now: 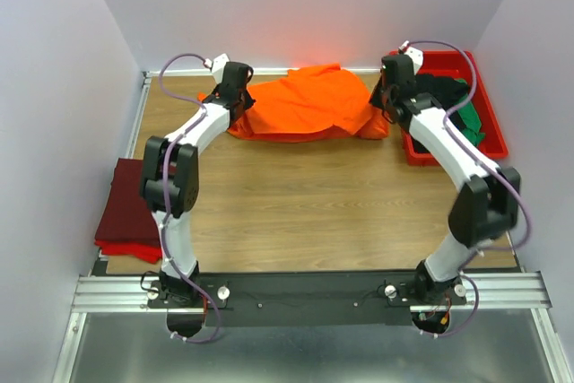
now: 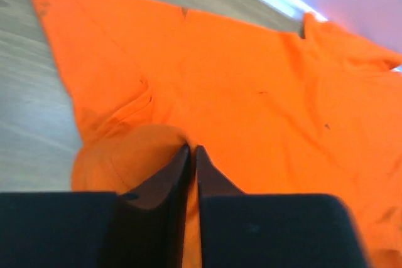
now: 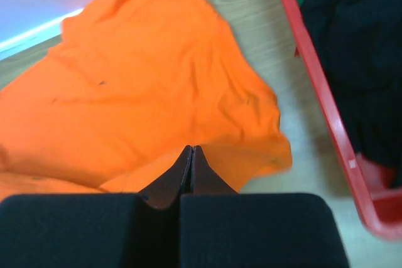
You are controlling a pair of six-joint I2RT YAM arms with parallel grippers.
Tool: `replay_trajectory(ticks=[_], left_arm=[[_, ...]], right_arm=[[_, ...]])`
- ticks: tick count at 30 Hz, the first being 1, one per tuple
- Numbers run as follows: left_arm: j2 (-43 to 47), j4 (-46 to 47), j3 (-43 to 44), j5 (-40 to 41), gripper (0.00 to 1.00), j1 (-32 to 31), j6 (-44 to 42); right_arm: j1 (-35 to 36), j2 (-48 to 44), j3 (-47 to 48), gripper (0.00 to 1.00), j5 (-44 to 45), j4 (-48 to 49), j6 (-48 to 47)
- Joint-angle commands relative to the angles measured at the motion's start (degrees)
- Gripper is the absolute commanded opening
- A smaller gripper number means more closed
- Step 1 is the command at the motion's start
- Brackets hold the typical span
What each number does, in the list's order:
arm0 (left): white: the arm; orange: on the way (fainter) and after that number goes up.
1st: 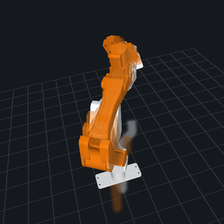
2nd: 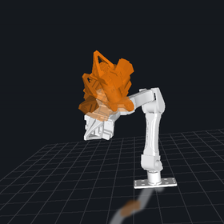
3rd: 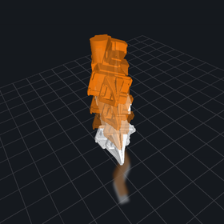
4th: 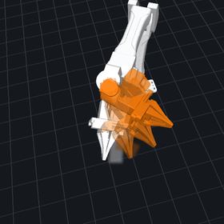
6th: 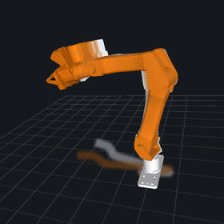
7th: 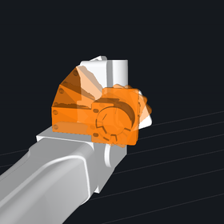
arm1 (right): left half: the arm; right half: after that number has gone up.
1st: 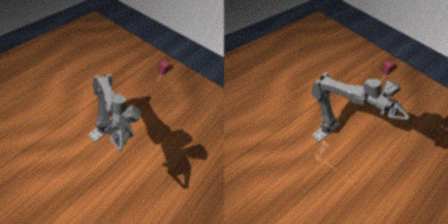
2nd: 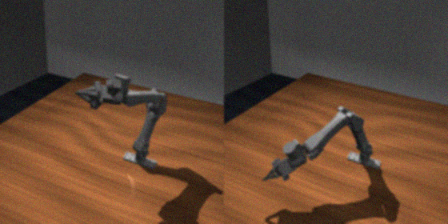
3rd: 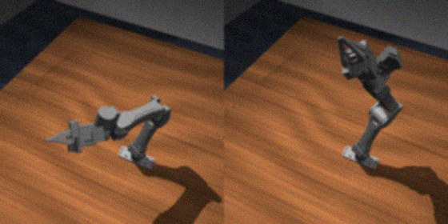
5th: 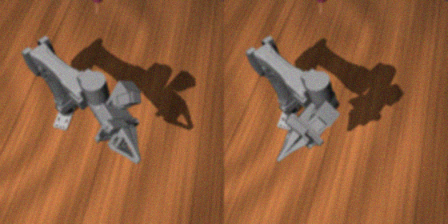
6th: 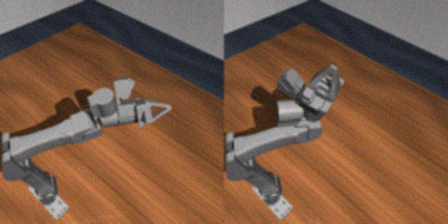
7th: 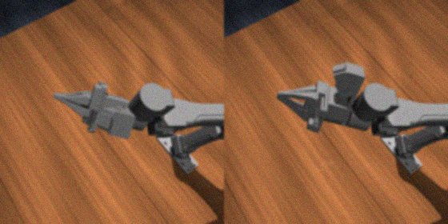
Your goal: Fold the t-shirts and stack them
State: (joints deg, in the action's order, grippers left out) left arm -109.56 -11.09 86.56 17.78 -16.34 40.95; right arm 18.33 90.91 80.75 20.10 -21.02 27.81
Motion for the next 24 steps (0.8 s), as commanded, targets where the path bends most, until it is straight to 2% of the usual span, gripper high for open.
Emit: replay_trajectory(ticks=[1,3,11,16,24], left_arm=[[-5.84,-4.12,4.31,-5.38,0.31,0.69,-3.77],[-4.09,-2.27,2.74,-5.92,0.39,0.69,-3.60],[3.90,1.51,-8.50,-4.68,0.42,0.69,-1.32],[2.77,2.48,-11.15,-5.30,0.36,0.61,0.97],[-0.65,3.45,-10.54,-5.74,0.35,-1.32,3.08]], right_arm=[[-3.29,10.58,6.69,0.00,-1.10,-0.69,-1.80],[-4.26,15.85,9.85,0.00,-1.20,-0.69,-2.23],[-9.10,23.08,12.50,0.01,-1.73,-0.69,-2.32],[-10.06,23.26,12.68,0.01,-2.43,-0.61,-2.15],[-10.15,23.52,12.50,0.00,-3.92,-0.69,-1.89]])
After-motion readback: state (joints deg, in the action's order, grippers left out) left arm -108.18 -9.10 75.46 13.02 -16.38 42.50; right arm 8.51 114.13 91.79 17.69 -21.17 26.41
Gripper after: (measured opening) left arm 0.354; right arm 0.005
